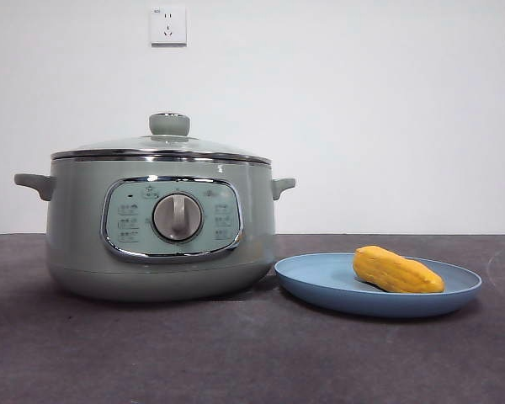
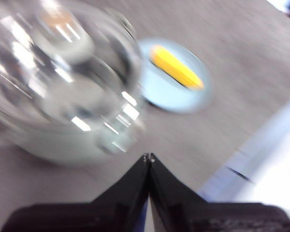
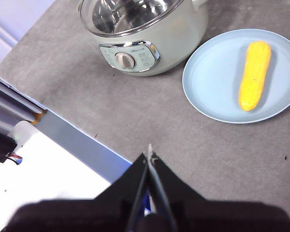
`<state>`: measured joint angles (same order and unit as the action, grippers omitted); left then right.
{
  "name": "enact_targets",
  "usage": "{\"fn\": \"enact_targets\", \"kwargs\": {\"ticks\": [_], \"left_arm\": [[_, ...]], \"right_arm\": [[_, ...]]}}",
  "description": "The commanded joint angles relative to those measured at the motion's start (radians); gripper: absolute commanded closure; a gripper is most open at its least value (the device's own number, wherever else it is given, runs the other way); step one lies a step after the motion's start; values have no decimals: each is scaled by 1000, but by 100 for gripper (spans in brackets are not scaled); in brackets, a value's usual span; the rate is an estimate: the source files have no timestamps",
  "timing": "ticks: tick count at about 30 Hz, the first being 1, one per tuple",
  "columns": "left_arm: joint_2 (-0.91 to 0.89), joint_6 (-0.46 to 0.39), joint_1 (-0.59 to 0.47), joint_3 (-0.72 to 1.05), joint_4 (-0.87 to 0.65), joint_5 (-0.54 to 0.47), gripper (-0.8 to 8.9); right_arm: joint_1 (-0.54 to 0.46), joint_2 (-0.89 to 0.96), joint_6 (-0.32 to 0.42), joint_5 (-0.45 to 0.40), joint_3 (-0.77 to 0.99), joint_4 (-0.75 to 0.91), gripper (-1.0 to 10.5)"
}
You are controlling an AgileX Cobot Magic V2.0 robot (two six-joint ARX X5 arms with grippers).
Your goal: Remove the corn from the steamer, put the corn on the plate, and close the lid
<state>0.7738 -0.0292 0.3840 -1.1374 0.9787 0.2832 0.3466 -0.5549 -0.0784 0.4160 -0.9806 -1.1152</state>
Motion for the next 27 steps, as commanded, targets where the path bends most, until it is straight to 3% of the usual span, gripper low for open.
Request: {"fn": "enact_targets", "kwargs": {"ticks": [1,6,13,21,27], "left_arm": [[-58,-156,-45,19,-168,-86,817],[-211,-210,-199,172,-512,-87,817],[-411,-194,-362,550,-925,-151,817],[-585,-119,-419,914,-1002,-166,817],[-683,-69,-419,1063,-1004,-241,817]], "right_arm": [[1,0,5,-3,5,3,947],[1,0,5,-3,5,3,947],[1,0,5,-3,5,3,947],[1,0,5,-2,5,3,947],[1,0,5,-3,5,3,947]]}}
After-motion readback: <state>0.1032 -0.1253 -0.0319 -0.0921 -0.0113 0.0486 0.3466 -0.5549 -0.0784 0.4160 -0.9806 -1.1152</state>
